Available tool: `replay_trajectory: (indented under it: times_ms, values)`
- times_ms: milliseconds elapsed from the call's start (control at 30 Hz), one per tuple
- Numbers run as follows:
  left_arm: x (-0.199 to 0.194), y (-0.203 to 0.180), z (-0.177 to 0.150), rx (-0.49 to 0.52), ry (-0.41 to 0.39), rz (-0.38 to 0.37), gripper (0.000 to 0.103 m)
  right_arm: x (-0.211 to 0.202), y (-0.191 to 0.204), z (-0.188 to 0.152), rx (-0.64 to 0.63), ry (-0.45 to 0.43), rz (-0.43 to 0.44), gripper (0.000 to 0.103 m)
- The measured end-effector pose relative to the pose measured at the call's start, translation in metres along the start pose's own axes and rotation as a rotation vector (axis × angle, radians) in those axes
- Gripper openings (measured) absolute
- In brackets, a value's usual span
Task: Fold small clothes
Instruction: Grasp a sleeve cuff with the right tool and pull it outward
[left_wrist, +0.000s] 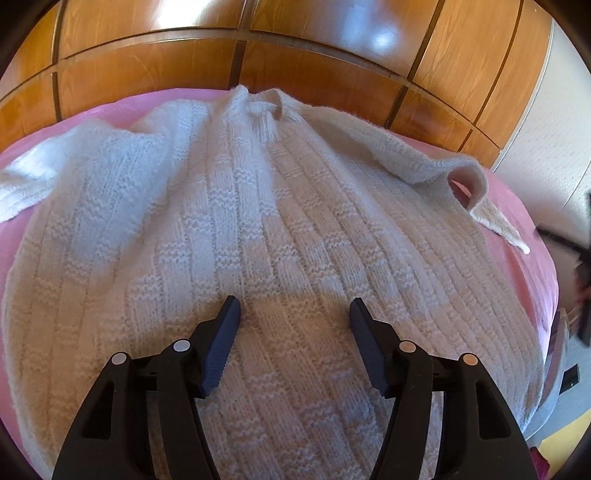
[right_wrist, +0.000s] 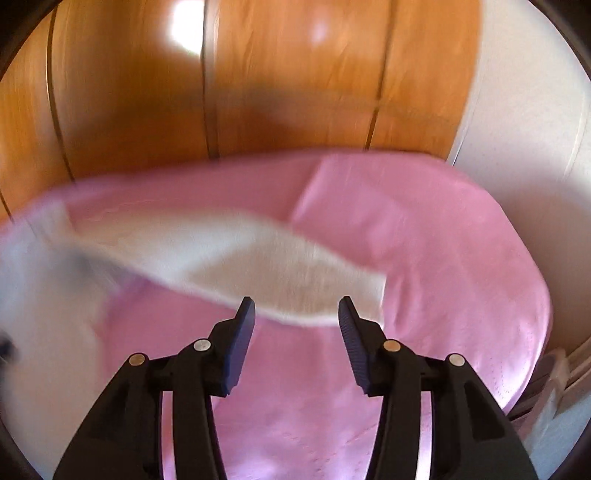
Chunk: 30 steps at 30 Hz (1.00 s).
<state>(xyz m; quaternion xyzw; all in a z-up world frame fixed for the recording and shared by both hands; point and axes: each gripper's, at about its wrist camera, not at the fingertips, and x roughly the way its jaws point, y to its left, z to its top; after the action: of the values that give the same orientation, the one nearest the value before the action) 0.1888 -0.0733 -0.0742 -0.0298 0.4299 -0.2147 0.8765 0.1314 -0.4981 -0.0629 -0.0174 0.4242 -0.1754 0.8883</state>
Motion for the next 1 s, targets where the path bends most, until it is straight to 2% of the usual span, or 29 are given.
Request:
replay_trajectory:
  times_ms: [67,133,200,267,300,333,367,467,633,800,933,1000]
  values:
    - [0.001,-0.001,0.000,0.005,0.000,-0.004,0.065,0.026,0.011,-0.011,-0.090,0.043,-0.040,0.047]
    - [0.003,-0.004,0.000,0.020,0.001,0.003,0.068,0.041,0.011,-0.021,-0.166,0.039,-0.099,0.047]
    - [0.004,-0.007,0.000,0.032,0.002,0.011,0.071,0.055,0.011,-0.017,-0.193,0.015,-0.124,0.047]
    - [0.006,-0.008,0.000,0.040,0.003,0.019,0.072,0.065,0.011,-0.011,-0.209,0.010,-0.135,0.043]
    - [0.006,-0.008,0.000,0.041,0.004,0.021,0.072,0.068,0.011,-0.008,-0.204,0.023,-0.122,0.024]
    - [0.006,-0.008,0.001,0.040,0.004,0.020,0.072,0.068,0.011,-0.004,-0.202,0.036,-0.116,0.012]
    - [0.006,-0.008,0.000,0.039,0.004,0.018,0.072,0.064,0.010,0.001,-0.198,0.033,-0.126,0.007]
    - [0.007,-0.007,0.001,0.036,0.002,0.015,0.072,0.034,0.000,0.013,-0.131,-0.009,-0.080,0.006]
    - [0.006,-0.005,0.001,0.027,0.000,0.001,0.072,-0.065,-0.027,0.026,-0.022,-0.105,0.038,0.005]
    - [0.006,-0.003,-0.001,0.015,-0.002,-0.014,0.072,-0.135,-0.060,0.034,0.084,-0.130,0.104,0.005]
    - [0.005,-0.002,-0.001,0.008,-0.002,-0.022,0.072,-0.130,-0.095,0.054,0.226,-0.080,0.126,0.005]
    - [0.005,-0.001,-0.002,0.007,-0.001,-0.030,0.074,-0.091,-0.114,0.074,0.286,-0.010,0.095,0.005]
